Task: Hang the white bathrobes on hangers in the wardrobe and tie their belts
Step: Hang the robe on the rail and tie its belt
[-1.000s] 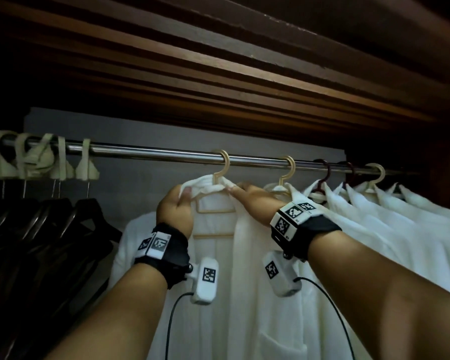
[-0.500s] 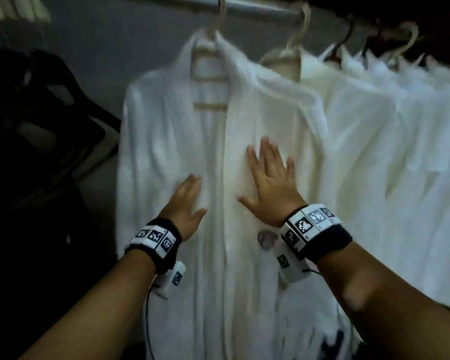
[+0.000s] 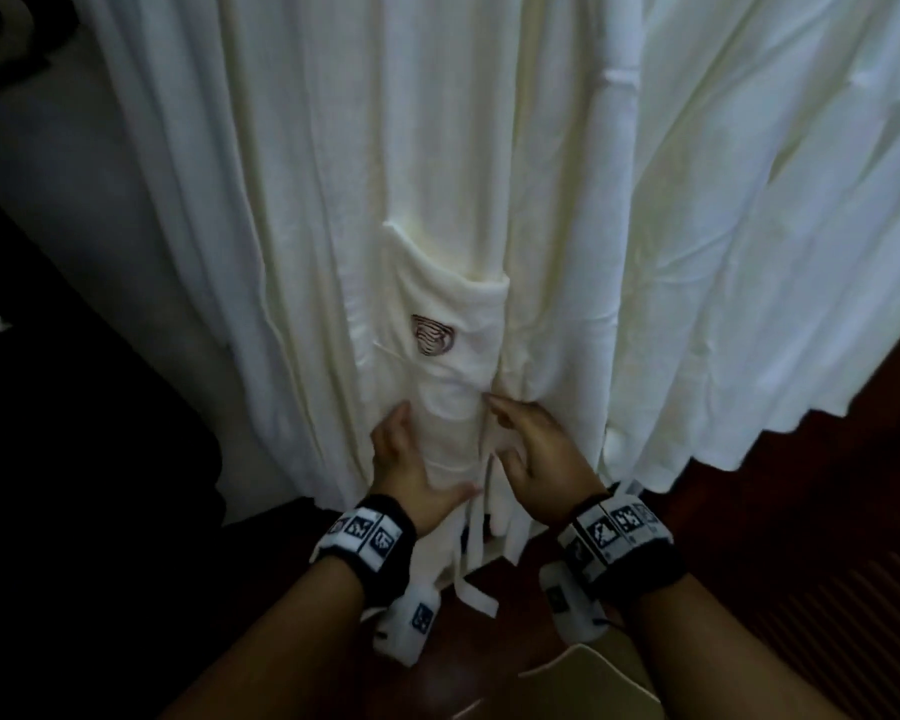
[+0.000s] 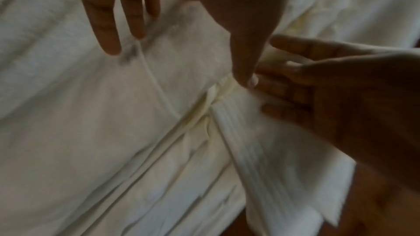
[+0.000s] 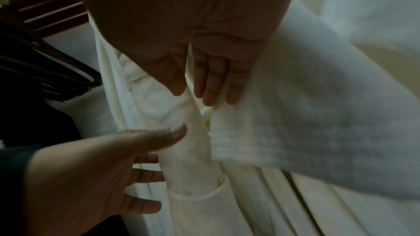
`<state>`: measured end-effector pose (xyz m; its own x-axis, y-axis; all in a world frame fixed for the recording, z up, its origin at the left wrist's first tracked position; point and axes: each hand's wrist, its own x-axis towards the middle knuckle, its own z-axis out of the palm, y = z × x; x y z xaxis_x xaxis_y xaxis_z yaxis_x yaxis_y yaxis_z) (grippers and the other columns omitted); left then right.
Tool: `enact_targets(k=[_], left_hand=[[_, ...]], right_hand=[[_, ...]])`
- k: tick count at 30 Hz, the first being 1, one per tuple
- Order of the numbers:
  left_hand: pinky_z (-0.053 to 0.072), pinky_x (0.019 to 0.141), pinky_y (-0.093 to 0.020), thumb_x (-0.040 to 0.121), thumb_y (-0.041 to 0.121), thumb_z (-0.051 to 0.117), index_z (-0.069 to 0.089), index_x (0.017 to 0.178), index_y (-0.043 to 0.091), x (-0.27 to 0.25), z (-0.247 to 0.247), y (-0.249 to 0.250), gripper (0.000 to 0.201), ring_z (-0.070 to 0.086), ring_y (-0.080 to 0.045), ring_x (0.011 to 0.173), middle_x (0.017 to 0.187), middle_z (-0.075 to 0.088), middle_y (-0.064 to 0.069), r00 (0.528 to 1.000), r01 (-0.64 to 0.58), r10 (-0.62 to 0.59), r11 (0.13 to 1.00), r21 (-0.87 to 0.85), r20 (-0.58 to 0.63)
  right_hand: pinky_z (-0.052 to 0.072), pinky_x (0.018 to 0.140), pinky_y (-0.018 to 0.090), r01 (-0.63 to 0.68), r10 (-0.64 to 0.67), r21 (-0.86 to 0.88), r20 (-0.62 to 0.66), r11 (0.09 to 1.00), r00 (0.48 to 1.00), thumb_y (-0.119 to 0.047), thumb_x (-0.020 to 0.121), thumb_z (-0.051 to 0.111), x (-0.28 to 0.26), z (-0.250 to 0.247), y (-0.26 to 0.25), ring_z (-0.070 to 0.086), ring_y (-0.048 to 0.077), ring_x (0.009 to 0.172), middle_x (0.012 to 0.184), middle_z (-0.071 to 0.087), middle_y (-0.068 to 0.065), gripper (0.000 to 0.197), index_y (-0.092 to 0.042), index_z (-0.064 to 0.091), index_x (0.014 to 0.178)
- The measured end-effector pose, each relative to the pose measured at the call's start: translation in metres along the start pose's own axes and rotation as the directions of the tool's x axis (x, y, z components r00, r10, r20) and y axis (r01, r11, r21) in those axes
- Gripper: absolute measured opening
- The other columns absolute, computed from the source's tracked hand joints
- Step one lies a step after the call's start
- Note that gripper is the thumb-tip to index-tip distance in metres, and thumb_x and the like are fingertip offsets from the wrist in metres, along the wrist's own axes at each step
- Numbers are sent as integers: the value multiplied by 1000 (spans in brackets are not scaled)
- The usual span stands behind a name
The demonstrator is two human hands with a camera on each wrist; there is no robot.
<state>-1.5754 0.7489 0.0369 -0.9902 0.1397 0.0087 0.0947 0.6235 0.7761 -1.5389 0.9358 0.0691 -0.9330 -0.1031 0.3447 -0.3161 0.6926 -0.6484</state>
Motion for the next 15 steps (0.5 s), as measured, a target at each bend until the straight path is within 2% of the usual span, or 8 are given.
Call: enact_targets(k=[2,3,4,6,7,10,13,15], left_hand=[[27,106,-24,52,61,82,9,145,21,10,2,18,125,22,-14,130,145,15,-1,977,140,-144,989,-35,-156],[33,105,-28,56,58,80,18,142,19,17,0,24,113,28,-18,130,144,22,-4,956,185,-194,981,-61,-222],[39,102,-31,65,49,78,28,137,17,25,-1,27,93,39,-24,126,140,34,-9,941,189,-206,978,-87,-268],[41,95,-29,85,29,61,45,131,13,33,-7,25,51,52,-32,117,131,52,-17,949,198,-205,979,-53,-238],[40,94,-26,91,24,54,49,132,12,34,-10,20,43,54,-33,116,130,55,-17,955,204,-205,979,-30,-216],[34,94,-23,95,18,48,51,133,8,24,-18,16,39,53,-33,119,132,56,-18,956,211,-220,975,-65,-193],[34,90,-22,95,15,48,57,126,6,11,-21,13,33,54,-33,117,129,58,-18,955,240,-254,965,-102,-156],[36,89,-23,95,13,50,58,122,4,1,-22,9,30,54,-34,116,126,59,-19,946,267,-288,953,-145,-151]], right_hand=[[45,101,29,-62,60,68,24,996,998,-10,89,56,1,-5,-2,54,10,116,129,54,1,58,-23,41,144],[45,100,27,-87,84,71,39,994,996,-13,90,57,3,-7,-2,55,8,115,127,56,-1,58,-24,40,145],[45,99,25,-106,103,53,58,993,993,-15,90,58,4,-10,-1,55,6,113,124,57,-2,58,-24,39,145],[43,99,24,-149,149,-13,102,989,983,-19,91,58,9,-12,5,55,8,112,122,59,-2,58,-25,39,145],[42,100,24,-165,168,-39,118,986,979,-20,91,58,11,-12,9,56,9,113,122,60,-2,57,-25,39,145],[42,103,30,-223,245,-120,212,967,946,-26,92,57,19,-4,24,55,13,115,125,58,-2,56,-27,39,145],[41,106,34,-280,338,-202,375,939,863,-33,92,56,25,17,38,50,19,124,138,49,1,63,-29,29,149],[36,111,38,-256,337,-230,460,939,821,-37,91,56,25,29,39,42,24,133,148,39,5,71,-28,21,152]])
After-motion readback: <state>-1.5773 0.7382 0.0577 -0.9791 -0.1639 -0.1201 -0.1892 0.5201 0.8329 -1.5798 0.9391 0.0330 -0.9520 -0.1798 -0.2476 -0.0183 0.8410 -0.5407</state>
